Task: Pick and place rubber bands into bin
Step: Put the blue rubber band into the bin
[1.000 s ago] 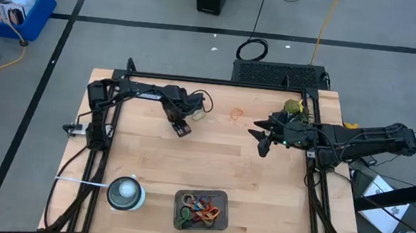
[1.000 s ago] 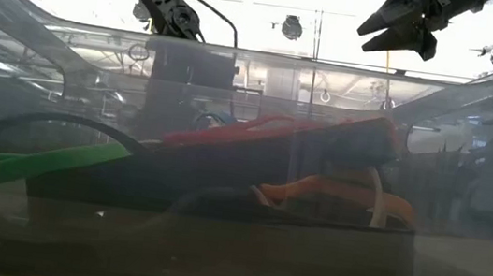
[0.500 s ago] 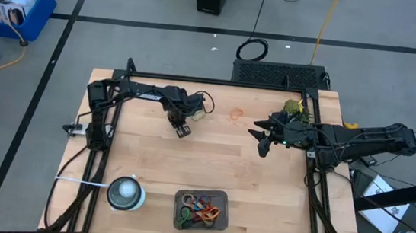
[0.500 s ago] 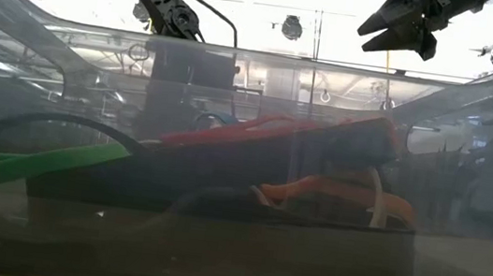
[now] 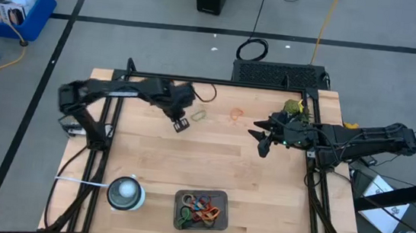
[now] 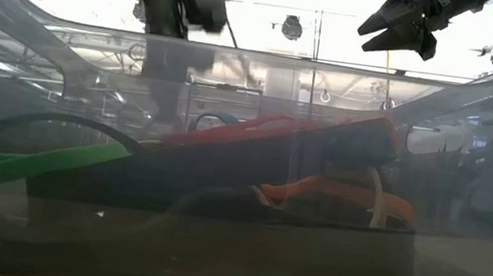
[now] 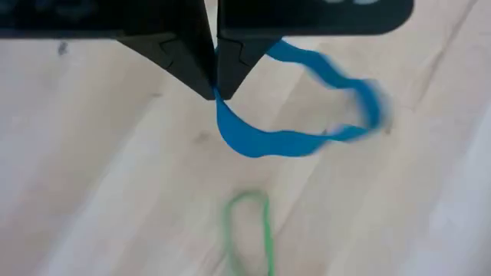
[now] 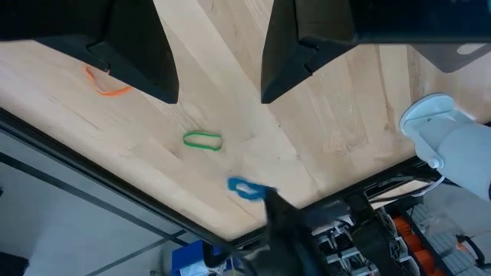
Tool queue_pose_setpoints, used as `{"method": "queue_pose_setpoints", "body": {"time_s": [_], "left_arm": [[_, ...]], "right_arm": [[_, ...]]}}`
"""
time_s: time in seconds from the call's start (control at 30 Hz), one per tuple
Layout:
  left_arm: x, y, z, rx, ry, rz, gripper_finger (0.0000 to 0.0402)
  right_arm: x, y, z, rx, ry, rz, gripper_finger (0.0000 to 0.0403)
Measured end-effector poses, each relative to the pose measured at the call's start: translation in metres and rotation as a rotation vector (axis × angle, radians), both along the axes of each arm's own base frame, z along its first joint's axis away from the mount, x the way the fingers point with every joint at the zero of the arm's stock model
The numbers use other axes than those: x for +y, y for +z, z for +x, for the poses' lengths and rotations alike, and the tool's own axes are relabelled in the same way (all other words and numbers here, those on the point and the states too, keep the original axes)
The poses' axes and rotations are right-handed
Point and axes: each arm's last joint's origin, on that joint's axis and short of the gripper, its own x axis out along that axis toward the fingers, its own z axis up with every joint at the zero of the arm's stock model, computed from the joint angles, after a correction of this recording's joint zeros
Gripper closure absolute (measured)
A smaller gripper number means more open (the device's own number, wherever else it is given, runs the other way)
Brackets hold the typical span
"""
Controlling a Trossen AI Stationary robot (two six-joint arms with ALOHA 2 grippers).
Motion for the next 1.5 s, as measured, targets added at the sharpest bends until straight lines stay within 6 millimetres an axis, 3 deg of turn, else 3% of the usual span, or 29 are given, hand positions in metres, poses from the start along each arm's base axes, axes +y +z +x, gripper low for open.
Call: {"method": "queue_pose_setpoints", "body": {"time_s": [0.23, 0.43, 0.57, 0.67, 0.83, 1.1, 1.3, 1.5], "left_arm": [[-0.029, 0.09, -0.038, -0.45, -0.107, -0.064, 0.0397], [-0.072, 0.163, -0.069, -0.959, -0.346, -0.128, 0.0398], [-0.108, 0.197, -0.082, -1.214, -0.489, -0.173, 0.0398], [-0.135, 0.206, -0.083, -1.308, -0.583, -0.207, 0.0398], [-0.176, 0.196, -0.066, -1.272, -0.618, -0.237, 0.0399], [-0.236, 0.143, -0.013, -1.098, -0.661, -0.297, 0.0399], [-0.259, 0.1, 0.02, -0.968, -0.637, -0.387, 0.0399], [-0.271, 0.059, 0.042, -0.825, -0.581, -0.425, 0.0397]], "right_arm": [[0.0, 0.001, 0.0, -0.009, 0.0, 0.001, 0.022], [0.0, 0.002, 0.001, -0.025, 0.003, -0.003, 0.022], [0.0, 0.002, 0.001, -0.011, 0.02, -0.036, 0.022], [0.0, 0.002, 0.001, -0.01, 0.021, -0.037, 0.022], [0.0, 0.002, 0.001, -0.005, 0.021, -0.038, 0.022], [0.0, -0.014, 0.0, 0.021, 0.009, -0.014, 0.022], [0.0, -0.033, -0.002, 0.075, 0.008, 0.001, 0.022], [0.002, -0.033, -0.001, 0.068, 0.062, 0.018, 0.022]]}}
